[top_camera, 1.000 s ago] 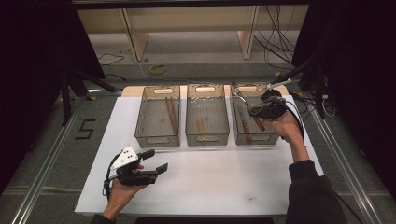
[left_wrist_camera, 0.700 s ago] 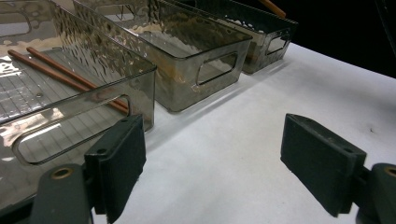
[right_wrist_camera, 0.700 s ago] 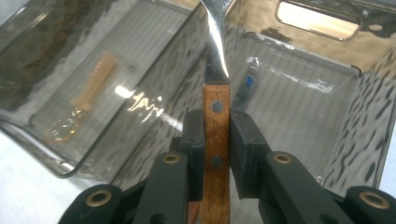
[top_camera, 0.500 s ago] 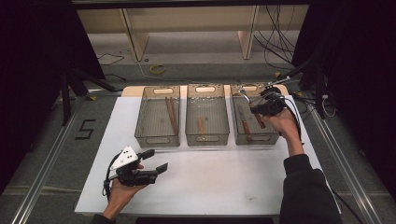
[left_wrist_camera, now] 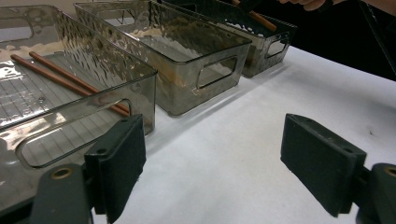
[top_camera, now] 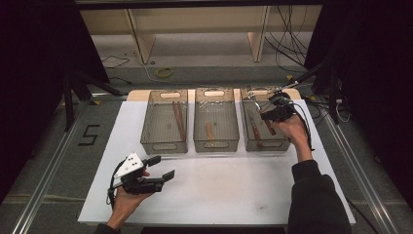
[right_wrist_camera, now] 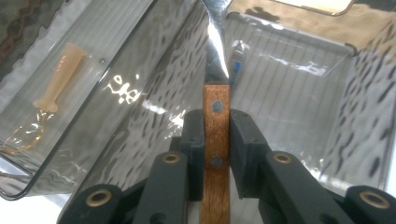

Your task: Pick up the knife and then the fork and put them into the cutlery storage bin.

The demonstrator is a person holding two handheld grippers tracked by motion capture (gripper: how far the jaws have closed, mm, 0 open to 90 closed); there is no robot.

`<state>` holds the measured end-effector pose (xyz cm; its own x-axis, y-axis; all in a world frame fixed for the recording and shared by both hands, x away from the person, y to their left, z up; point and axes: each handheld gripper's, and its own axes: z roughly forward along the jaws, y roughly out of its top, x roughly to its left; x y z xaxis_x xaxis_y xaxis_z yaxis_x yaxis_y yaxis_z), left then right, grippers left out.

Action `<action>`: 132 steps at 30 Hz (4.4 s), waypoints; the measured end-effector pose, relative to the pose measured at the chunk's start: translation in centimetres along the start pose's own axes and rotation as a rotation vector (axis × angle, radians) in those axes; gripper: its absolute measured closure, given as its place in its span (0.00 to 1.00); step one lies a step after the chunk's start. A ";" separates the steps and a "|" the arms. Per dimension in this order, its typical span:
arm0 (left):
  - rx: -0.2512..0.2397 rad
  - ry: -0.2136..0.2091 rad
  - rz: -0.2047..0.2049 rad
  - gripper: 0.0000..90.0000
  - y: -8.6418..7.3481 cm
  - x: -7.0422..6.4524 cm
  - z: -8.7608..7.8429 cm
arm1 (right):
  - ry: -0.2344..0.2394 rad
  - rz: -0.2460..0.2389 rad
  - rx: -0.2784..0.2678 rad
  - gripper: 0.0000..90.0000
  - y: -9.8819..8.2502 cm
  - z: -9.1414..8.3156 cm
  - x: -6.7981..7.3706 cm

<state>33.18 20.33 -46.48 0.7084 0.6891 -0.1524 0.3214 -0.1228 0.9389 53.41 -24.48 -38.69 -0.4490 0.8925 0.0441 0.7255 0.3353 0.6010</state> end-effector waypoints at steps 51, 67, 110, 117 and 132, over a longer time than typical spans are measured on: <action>-0.010 0.001 0.002 0.24 0.1 -0.1 0.0 | 0.006 0.047 0.108 0.76 -2.1 2.5 -0.1; -0.006 -0.004 0.004 0.24 0.1 -0.1 0.0 | 0.084 -0.009 -0.005 0.59 -2.1 0.0 1.7; 0.003 -0.022 -0.003 0.23 0.0 -0.1 0.1 | 0.188 -0.038 -0.223 0.33 -6.4 -3.1 7.3; -0.001 -0.031 -0.016 0.23 0.0 0.0 0.1 | 0.213 -0.041 -0.292 0.28 -8.3 -4.1 8.1; 0.006 -0.041 -0.020 0.23 0.0 0.0 0.1 | 0.261 -0.030 -0.380 0.25 -12.5 -5.0 8.6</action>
<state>33.25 20.26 -46.48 0.7268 0.6619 -0.1832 0.3392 -0.1141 0.9338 37.89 -22.44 -41.85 -0.6185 0.7618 0.1927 0.4896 0.1818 0.8528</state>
